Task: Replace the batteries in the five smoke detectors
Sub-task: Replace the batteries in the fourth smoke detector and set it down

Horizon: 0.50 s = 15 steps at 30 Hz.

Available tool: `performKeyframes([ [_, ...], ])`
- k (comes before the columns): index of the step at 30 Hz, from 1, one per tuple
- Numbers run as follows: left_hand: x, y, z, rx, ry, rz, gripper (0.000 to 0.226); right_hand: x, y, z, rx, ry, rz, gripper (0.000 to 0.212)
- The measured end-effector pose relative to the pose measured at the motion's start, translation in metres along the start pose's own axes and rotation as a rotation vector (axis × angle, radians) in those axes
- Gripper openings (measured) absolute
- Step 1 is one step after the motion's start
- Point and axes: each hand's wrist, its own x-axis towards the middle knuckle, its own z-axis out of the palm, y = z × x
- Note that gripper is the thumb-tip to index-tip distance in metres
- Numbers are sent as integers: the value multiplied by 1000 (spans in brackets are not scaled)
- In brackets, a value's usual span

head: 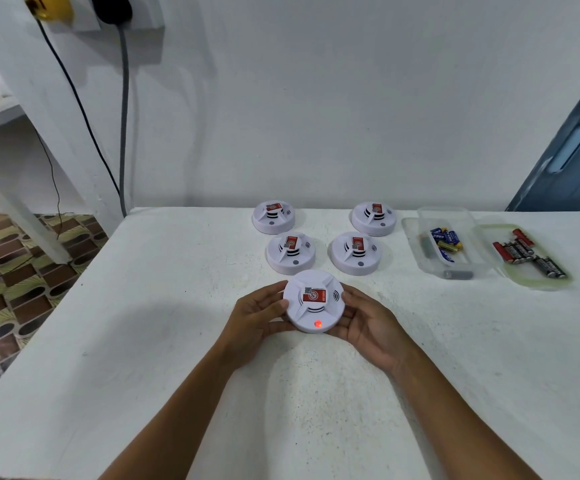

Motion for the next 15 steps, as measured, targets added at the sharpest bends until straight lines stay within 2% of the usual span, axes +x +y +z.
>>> performKeyframes([
  [15, -2, 1, 1, -23, -2, 10, 30, 0, 0, -1, -1, -10, -6, 44],
])
